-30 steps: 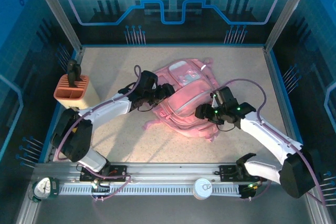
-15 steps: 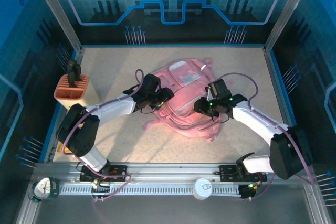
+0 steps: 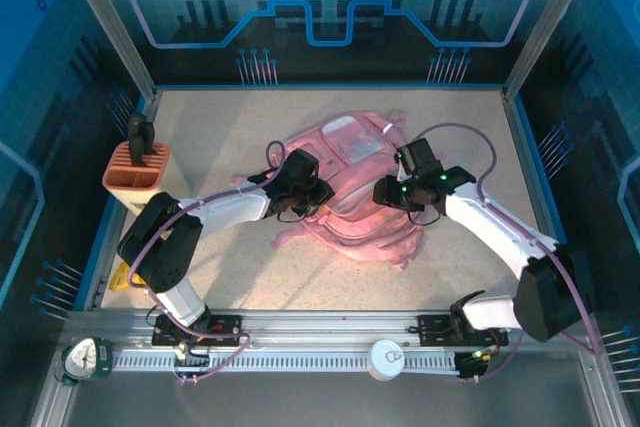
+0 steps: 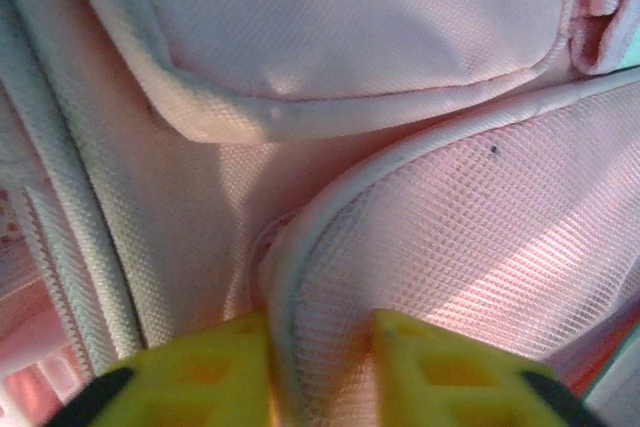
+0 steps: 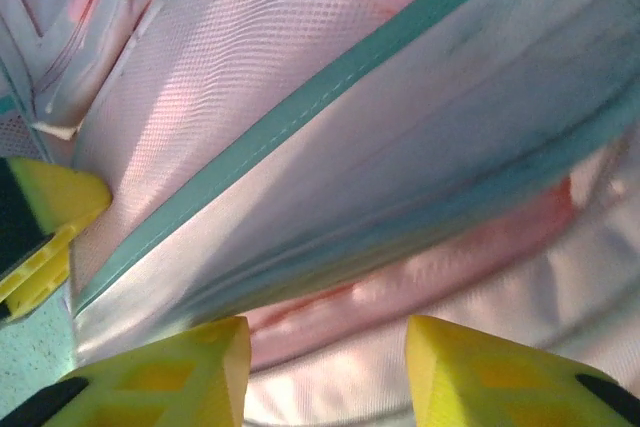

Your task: Pack the student bag

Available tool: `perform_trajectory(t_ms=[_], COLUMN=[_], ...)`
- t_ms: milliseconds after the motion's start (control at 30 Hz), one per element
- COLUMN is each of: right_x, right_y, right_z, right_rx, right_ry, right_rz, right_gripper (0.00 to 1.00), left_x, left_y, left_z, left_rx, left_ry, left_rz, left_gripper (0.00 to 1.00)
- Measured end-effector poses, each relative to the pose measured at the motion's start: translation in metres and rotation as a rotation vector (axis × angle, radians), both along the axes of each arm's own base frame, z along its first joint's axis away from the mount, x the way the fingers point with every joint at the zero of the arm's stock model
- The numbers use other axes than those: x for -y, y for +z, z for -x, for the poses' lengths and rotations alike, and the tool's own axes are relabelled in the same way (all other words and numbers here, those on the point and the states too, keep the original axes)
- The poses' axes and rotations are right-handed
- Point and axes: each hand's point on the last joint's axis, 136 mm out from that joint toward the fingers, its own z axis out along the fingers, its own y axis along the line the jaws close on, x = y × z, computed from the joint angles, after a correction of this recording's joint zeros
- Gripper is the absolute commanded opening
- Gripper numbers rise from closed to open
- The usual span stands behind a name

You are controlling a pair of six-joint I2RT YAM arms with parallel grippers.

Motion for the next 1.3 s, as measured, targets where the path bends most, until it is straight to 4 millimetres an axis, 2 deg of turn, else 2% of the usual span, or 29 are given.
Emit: perform_trajectory(t_ms=[100, 200, 267, 367, 533, 633, 700, 1000, 1167, 1300], right_x=[-0.002, -0.012, -0.021, -0.035, -0.07, -0.086, -0.09, -0.086, -0.082, -0.082], right_y=[0.012, 0.018, 0.015, 0.004, -0.009, -0.014, -0.017, -0.034, -0.042, -0.049], right_z=[0.018, 0.036, 0.046, 0.06, 0.07, 0.069, 0.064, 0.049, 0.043, 0.041], right_rx=[0.026, 0.036, 0.024, -0.012, -0.034, -0.02, -0.002, 0.072, 0.101, 0.1], right_ry=[0.008, 0.02, 0.034, 0.046, 0.039, 0.021, -0.006, -0.151, -0.187, -0.199], right_rz=[0.013, 0.011, 0.009, 0.012, -0.026, -0.043, -0.038, 0.019, 0.064, 0.098], right_gripper=[0.5, 0.57, 0.59, 0.58, 0.46, 0.42, 0.41, 0.37, 0.43, 0.41], left_x=[0.0, 0.002, 0.004, 0.013, 0.032, 0.04, 0.045, 0.055, 0.056, 0.055], left_y=[0.0, 0.002, 0.002, 0.006, 0.012, 0.016, 0.019, 0.024, 0.025, 0.022], left_z=[0.0, -0.001, -0.001, 0.001, 0.011, 0.013, 0.014, 0.017, 0.016, 0.017], left_rx=[-0.004, 0.001, -0.001, 0.004, 0.004, 0.001, -0.002, -0.007, -0.003, -0.001], left_ry=[0.006, 0.007, 0.01, 0.01, -0.01, -0.01, -0.007, 0.002, 0.005, 0.006], left_rz=[0.006, 0.014, 0.022, 0.044, 0.087, 0.119, 0.139, 0.19, 0.206, 0.208], left_gripper=[0.06, 0.04, 0.04, 0.04, 0.03, 0.03, 0.03, 0.02, 0.02, 0.02])
